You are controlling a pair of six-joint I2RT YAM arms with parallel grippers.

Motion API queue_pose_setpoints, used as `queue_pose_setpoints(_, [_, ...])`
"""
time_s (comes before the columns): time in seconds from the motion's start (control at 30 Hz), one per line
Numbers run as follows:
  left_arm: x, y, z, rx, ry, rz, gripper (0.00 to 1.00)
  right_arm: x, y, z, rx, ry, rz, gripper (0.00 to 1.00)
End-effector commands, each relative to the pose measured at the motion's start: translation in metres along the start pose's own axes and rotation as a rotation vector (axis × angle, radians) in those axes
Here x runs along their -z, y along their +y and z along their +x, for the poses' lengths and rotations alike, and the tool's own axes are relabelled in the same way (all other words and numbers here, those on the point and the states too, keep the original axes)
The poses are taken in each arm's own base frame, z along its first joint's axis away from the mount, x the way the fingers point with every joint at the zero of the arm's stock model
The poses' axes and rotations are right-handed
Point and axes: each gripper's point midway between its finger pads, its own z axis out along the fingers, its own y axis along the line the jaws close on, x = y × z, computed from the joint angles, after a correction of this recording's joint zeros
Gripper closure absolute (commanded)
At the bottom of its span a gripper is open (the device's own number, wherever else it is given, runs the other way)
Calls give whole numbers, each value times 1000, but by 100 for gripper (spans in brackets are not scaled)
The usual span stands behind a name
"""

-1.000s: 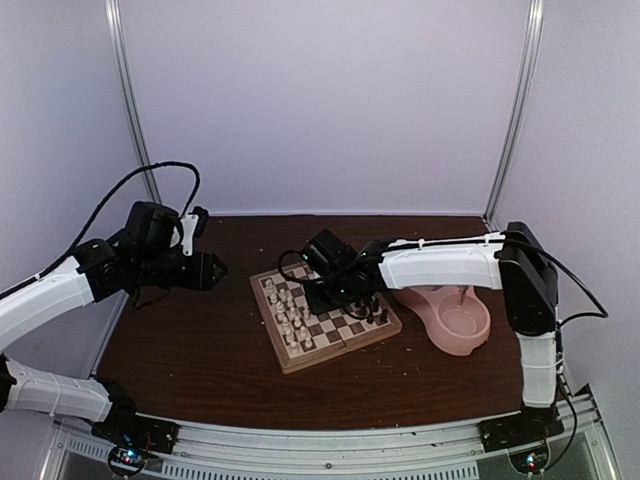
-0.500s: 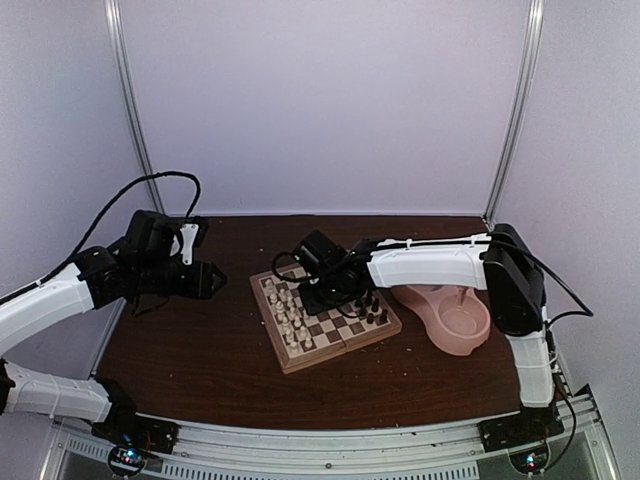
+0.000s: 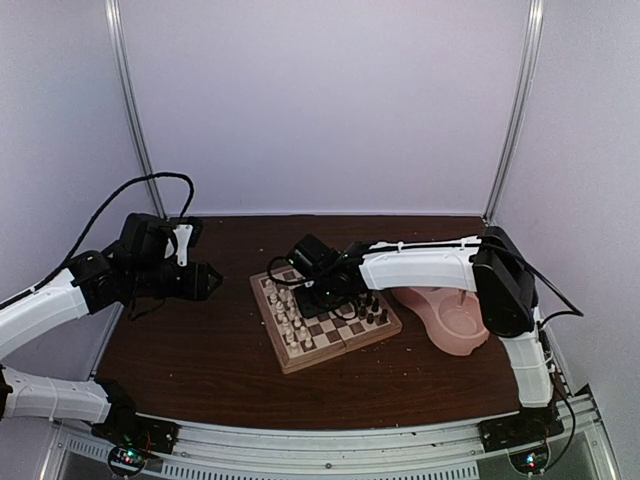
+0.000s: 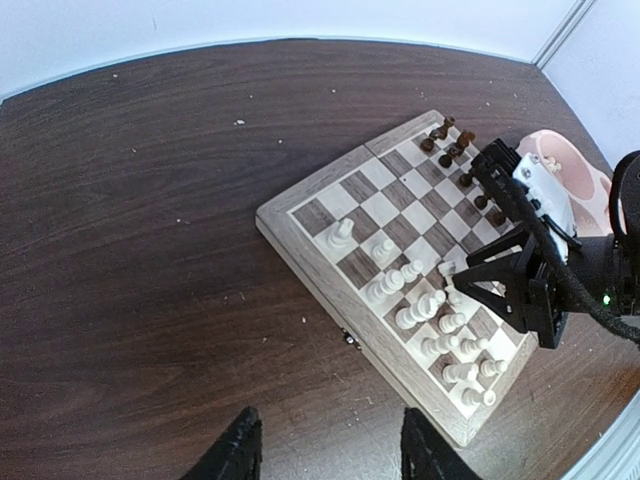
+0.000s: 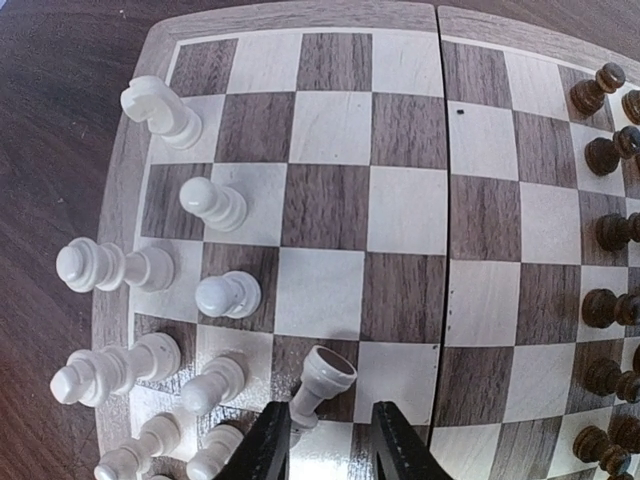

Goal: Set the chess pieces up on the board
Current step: Pick up the bishop from the chessboard.

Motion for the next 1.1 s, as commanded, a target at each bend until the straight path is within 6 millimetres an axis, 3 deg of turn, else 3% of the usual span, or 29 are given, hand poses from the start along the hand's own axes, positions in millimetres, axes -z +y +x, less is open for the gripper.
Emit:
queue_pose_setpoints(0.0, [1,1,-6,-2,-34,-6,52,-4,3,1,-4,5,11,69])
queue_pose_setpoints(0.57, [-2,2,-6,-7,-32,-10,52,-10,-4,8,11,31,57,68])
queue_pose_setpoints(0.8, [-3,1,-5,-8,-25,-9,52,-6,-8,7,17,24,73,76])
queue_pose_setpoints(0.9, [-4,1,-5,-7,-21,-5,52,3,-8,0,18,1,64,79])
queue_pose_setpoints(1.07, [-5,-2,-3,-9,-4,8,51,38,-5,-21,38,-97,17,79])
